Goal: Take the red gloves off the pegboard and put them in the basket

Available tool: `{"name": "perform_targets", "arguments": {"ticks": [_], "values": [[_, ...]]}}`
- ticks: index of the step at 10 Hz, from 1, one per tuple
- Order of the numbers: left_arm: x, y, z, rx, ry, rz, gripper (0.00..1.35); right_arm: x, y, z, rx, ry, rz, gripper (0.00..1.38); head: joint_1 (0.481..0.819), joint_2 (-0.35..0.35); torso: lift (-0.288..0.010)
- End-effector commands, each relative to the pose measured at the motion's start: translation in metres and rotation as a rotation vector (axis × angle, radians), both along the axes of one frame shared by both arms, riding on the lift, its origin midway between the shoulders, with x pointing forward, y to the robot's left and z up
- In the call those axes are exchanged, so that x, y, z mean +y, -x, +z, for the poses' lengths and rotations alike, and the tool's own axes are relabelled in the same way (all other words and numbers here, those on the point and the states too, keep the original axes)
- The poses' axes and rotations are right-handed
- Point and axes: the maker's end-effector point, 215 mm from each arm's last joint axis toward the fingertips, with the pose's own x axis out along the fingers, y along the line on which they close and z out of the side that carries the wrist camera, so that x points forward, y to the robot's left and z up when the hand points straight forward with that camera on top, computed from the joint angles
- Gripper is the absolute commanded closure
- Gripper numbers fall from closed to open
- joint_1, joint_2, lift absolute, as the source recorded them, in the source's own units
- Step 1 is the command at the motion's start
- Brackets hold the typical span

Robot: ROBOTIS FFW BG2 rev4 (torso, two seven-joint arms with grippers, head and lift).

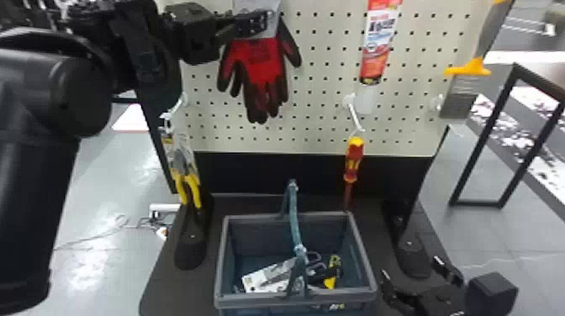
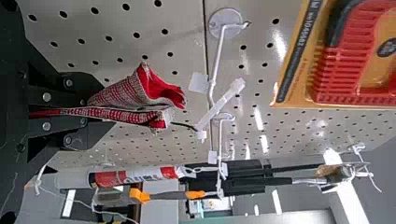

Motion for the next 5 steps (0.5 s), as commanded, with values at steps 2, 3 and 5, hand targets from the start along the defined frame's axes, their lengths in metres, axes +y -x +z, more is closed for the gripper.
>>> {"name": "perform_targets", "arguments": {"ticks": [2,3,5], "values": [[0.025,0.025,0.009,-0.039,0.077,0.107,1.21,0.000,0.000,-0.001,0.003,0.000,0.000,0.12,0.549,0.000,-0.100],[0.033,0.036,0.006,-0.032,0.141,0.124,1.21,0.000,0.001,-0.001,0.005,0.000,0.000,0.12,0.549,0.000,-0.100],[0.064,0.048,-0.024,0.023,0.297,0.218,1.21,0.000,0.002,-0.002,0.008,0.000,0.000,0.12,0.549,0.000,-0.100]]}}
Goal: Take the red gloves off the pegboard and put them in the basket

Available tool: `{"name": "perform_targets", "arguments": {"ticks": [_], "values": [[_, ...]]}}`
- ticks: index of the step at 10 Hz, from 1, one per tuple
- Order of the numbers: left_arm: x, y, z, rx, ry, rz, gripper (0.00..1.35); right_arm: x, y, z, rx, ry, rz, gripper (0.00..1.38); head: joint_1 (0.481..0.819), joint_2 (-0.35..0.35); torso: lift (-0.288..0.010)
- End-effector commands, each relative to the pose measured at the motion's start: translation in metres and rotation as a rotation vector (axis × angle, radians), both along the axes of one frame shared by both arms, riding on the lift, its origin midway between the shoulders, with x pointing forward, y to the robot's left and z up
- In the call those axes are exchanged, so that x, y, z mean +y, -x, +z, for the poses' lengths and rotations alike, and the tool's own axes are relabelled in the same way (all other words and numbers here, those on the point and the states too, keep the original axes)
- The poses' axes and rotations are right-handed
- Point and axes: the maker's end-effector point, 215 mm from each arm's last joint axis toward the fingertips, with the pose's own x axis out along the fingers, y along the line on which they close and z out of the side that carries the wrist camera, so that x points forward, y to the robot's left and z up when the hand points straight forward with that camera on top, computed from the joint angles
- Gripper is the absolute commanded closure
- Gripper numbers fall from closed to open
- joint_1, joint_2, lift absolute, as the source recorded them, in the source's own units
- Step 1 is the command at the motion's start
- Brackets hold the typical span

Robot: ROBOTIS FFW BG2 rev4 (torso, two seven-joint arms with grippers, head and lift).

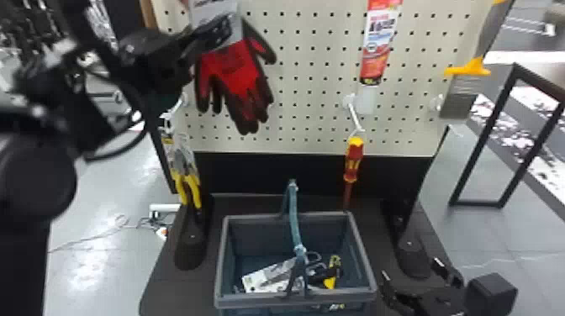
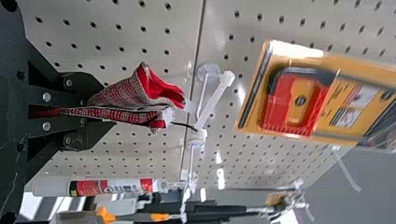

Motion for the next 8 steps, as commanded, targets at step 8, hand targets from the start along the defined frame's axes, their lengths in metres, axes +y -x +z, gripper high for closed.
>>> {"name": "perform_targets", "arguments": {"ticks": [8], "values": [[0.040,0.023,-0.238,0.432,0.267,0.164,1.21,0.001,0.002,-0.001,0.003,0.002,0.002,0.12,0.549,0.000,-0.100]]}}
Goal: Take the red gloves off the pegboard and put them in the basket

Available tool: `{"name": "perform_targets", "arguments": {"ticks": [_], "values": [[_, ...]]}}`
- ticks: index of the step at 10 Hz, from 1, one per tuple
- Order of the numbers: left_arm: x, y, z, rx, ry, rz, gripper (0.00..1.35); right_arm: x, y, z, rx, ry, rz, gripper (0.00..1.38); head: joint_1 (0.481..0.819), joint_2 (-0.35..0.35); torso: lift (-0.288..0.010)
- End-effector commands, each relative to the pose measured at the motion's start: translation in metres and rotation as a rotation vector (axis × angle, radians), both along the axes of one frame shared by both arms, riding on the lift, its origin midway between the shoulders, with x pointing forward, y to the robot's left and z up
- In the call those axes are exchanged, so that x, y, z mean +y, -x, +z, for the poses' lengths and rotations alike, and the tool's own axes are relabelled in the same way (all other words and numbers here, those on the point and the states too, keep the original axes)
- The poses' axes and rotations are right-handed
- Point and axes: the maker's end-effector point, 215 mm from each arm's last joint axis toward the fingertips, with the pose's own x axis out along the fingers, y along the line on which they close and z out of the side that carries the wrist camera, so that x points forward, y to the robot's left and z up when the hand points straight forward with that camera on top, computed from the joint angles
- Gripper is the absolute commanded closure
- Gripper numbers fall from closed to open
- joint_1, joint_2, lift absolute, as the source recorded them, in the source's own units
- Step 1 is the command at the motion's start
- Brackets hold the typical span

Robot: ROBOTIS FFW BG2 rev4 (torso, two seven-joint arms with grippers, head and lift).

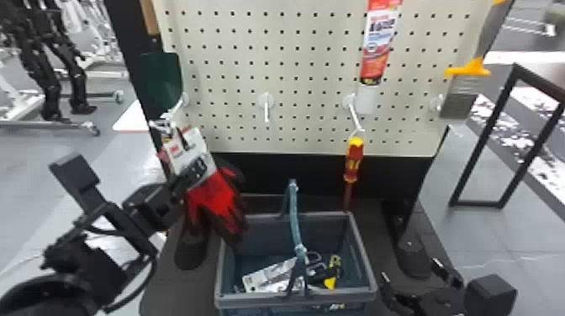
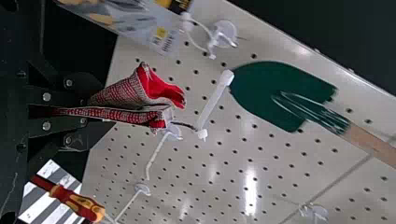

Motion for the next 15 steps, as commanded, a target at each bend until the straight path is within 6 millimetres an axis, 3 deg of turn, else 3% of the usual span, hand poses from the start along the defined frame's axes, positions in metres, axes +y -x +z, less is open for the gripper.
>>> {"name": "perform_targets", "arguments": {"ticks": [1,3,5,6,7,8,9,12,15], "values": [[-0.021,0.000,-0.031,0.052,0.027,-0.049,1.21,0.000,0.000,0.000,0.000,0.000,0.000,0.12,0.549,0.000,-0.100],[-0.067,0.002,-0.053,0.091,0.081,-0.155,1.21,0.000,0.001,-0.001,0.002,-0.003,-0.001,0.12,0.549,0.000,-0.100],[-0.120,0.009,-0.059,0.105,0.165,-0.282,1.21,0.000,0.000,0.000,-0.001,-0.003,-0.001,0.12,0.549,0.000,-0.100],[-0.136,0.013,-0.062,0.127,0.173,-0.324,1.21,0.000,0.000,0.001,-0.004,-0.004,0.000,0.12,0.549,0.000,-0.100],[-0.139,0.015,-0.065,0.137,0.168,-0.333,0.99,0.001,0.000,0.000,-0.002,-0.005,0.001,0.12,0.549,0.000,-0.100],[-0.133,0.013,-0.062,0.119,0.152,-0.323,0.38,0.001,0.000,0.000,-0.002,-0.007,0.003,0.12,0.549,0.000,-0.100],[-0.130,0.011,-0.060,0.104,0.147,-0.318,0.03,0.001,0.000,0.000,0.000,-0.007,0.003,0.12,0.549,0.000,-0.100],[-0.129,0.011,-0.058,0.099,0.149,-0.316,0.25,0.001,0.000,0.001,-0.002,-0.009,0.005,0.12,0.549,0.000,-0.100],[-0.129,0.011,-0.057,0.097,0.150,-0.318,0.26,0.001,0.000,0.001,-0.001,-0.010,0.004,0.12,0.549,0.000,-0.100]]}}
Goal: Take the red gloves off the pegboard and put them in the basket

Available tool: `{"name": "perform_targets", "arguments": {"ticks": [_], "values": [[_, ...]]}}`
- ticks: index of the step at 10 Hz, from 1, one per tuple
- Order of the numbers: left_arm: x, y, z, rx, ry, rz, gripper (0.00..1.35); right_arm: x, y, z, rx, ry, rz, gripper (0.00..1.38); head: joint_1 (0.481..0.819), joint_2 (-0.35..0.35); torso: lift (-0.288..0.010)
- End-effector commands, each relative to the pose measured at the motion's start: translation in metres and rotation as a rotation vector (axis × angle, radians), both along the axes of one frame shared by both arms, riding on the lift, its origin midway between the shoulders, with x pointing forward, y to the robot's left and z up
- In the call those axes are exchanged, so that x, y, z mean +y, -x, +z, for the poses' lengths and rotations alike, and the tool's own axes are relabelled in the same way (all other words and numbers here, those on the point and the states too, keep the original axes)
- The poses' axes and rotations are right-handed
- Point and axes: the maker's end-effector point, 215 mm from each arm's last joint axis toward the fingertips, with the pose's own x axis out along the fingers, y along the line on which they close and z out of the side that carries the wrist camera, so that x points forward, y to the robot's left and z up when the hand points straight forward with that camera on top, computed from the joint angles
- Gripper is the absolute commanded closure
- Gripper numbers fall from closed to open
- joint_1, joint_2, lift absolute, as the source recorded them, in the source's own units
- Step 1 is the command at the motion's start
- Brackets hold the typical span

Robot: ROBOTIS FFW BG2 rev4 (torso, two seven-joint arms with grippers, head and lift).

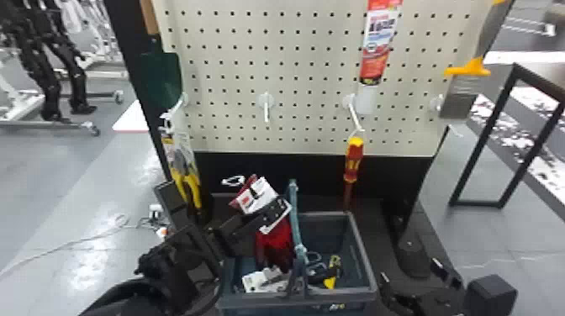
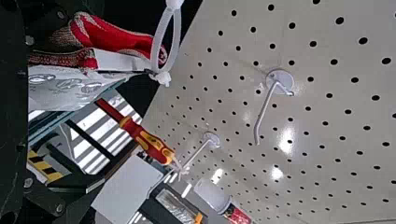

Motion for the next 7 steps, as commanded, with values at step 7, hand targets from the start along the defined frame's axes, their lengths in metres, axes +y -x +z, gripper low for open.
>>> {"name": "perform_targets", "arguments": {"ticks": [7], "values": [[-0.0005,-0.0010,0.0032,-0.006,0.004,-0.001,0.26,-0.0001,-0.0005,-0.0003,0.001,-0.001,0.000,0.12,0.549,0.000,-0.100]]}}
